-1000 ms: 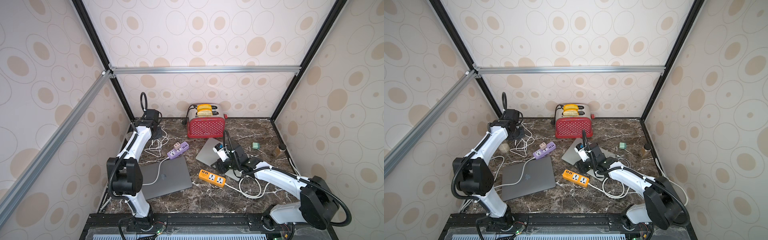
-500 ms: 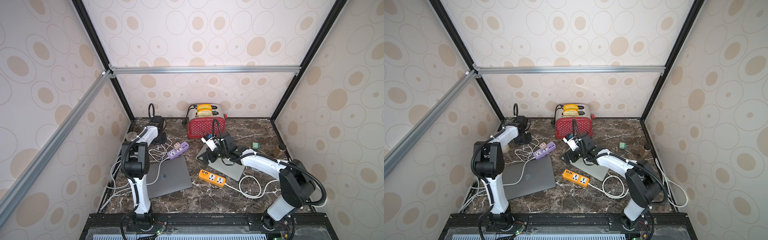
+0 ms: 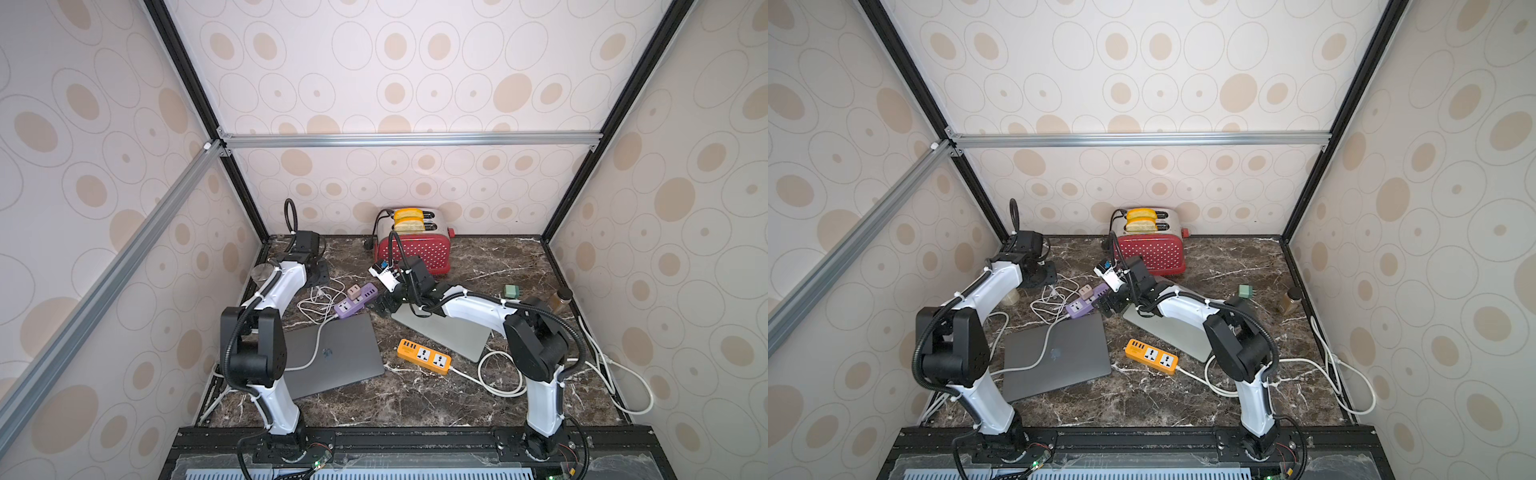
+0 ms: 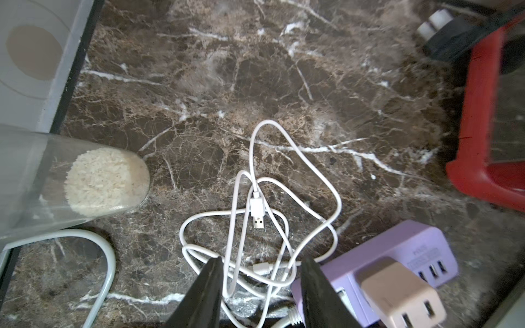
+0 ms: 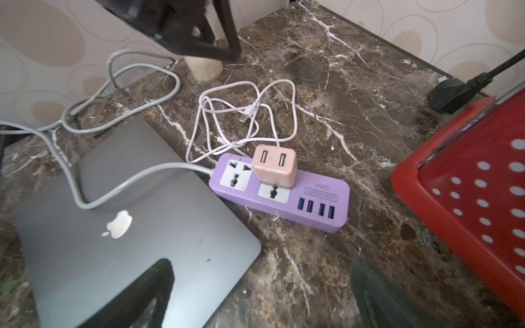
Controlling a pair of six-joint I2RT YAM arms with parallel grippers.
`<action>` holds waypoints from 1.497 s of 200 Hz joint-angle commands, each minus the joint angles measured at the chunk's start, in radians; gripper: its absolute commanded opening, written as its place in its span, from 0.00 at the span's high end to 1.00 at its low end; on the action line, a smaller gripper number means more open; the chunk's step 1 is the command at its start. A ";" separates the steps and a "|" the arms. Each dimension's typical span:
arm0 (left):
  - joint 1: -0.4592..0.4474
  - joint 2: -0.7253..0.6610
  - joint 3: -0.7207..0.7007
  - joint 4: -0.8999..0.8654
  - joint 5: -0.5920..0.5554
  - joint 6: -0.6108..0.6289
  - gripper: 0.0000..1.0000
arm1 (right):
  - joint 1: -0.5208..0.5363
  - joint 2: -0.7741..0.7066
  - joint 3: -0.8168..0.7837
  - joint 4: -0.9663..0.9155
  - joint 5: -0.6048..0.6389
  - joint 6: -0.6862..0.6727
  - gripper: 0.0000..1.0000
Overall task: Unplug the laptop charger
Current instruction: Place the charging cable at the center of the board, then remove the plug from the socket.
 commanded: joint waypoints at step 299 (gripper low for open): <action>-0.098 0.015 -0.370 0.249 0.234 -0.174 0.80 | 0.072 0.394 0.462 -0.068 0.166 0.055 0.28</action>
